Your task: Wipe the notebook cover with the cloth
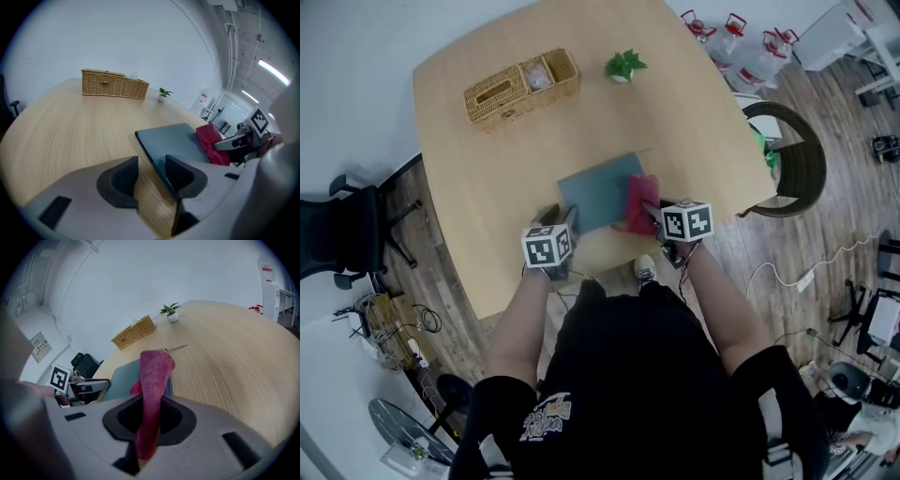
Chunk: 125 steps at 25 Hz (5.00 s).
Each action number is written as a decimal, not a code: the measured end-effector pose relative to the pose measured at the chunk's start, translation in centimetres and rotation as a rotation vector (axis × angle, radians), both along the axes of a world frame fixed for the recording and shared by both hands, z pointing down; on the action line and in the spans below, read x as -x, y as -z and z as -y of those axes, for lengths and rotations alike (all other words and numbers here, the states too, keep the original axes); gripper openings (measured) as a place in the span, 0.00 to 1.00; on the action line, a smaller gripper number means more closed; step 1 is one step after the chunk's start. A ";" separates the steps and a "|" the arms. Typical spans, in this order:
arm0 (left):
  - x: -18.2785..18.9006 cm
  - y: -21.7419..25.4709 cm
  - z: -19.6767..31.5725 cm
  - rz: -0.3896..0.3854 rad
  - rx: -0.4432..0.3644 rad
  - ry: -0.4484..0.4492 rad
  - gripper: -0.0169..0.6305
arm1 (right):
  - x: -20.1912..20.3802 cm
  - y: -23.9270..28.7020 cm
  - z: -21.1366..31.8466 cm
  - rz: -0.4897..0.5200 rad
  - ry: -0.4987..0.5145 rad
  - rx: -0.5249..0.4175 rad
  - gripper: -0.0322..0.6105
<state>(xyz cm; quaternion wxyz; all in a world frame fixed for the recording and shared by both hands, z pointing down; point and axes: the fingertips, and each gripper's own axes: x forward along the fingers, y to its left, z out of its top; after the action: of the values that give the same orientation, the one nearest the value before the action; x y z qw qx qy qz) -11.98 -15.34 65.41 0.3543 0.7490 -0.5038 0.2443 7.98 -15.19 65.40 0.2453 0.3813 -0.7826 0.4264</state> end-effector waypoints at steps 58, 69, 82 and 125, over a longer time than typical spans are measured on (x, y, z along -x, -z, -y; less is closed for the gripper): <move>0.3 -0.2 0.2 -0.028 0.021 -0.002 0.30 | 15.6 0.3 2.5 -0.009 0.328 -0.022 0.15; 0.2 -0.1 0.2 -0.022 0.017 0.000 0.30 | 10.5 0.1 3.7 -0.039 0.240 -0.018 0.15; 0.2 0.0 0.1 -0.019 0.014 0.000 0.30 | 2.3 -0.2 5.6 -0.057 0.065 0.013 0.15; 0.1 -0.1 0.1 -0.023 0.017 0.003 0.30 | 13.8 5.5 6.6 0.065 0.241 -0.142 0.15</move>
<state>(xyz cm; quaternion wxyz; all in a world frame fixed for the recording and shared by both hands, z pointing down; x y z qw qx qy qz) -12.04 -15.44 65.51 0.3667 0.7480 -0.4987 0.2393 -5.79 -21.81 59.94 0.2418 0.2871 -0.8584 0.3496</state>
